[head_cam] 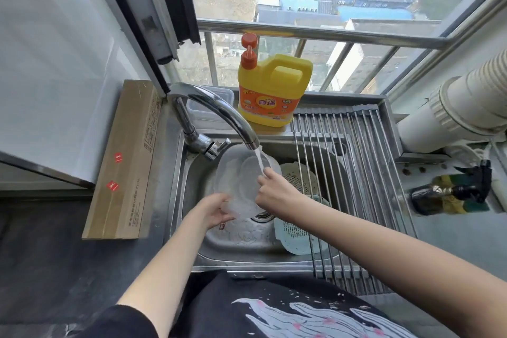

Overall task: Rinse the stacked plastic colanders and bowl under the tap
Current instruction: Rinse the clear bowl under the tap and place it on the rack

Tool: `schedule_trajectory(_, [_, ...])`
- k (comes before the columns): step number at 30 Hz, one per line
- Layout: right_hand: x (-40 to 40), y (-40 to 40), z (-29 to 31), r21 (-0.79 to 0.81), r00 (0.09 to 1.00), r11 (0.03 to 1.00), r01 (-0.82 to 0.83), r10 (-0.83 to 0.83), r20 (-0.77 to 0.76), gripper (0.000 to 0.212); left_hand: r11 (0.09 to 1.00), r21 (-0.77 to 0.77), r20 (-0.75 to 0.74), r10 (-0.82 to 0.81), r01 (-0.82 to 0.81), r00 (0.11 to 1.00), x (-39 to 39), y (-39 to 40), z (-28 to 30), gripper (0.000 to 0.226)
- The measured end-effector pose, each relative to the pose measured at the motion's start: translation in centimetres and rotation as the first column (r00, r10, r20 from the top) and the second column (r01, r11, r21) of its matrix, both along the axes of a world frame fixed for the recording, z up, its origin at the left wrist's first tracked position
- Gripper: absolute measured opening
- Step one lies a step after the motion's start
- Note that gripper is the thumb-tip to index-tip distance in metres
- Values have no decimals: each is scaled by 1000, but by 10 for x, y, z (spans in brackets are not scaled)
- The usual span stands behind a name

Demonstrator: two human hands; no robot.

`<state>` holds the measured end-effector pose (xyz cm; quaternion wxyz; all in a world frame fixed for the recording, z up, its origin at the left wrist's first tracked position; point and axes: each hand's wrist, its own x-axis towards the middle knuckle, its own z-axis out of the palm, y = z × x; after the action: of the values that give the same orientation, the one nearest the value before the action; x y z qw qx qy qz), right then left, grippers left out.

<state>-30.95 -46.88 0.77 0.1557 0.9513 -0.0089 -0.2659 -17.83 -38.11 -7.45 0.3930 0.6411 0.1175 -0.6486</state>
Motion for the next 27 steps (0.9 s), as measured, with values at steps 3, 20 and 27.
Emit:
schedule_trajectory(3, [-19, -9, -14, 151, 966, 978, 145, -173, 193, 25, 996, -40, 13, 79, -78, 997, 9, 5, -5, 30])
schedule_trajectory(20, [-17, -5, -40, 696, -55, -562, 447, -794, -605, 43, 908, -30, 853, -195, 419, 485, 12, 58, 20, 70])
schedule_trajectory(27, [-37, -2, -40, 400, -80, -916, -40, -396, -915, 40, 625, 132, 988, -24, 770, -150, 6, 82, 19, 84])
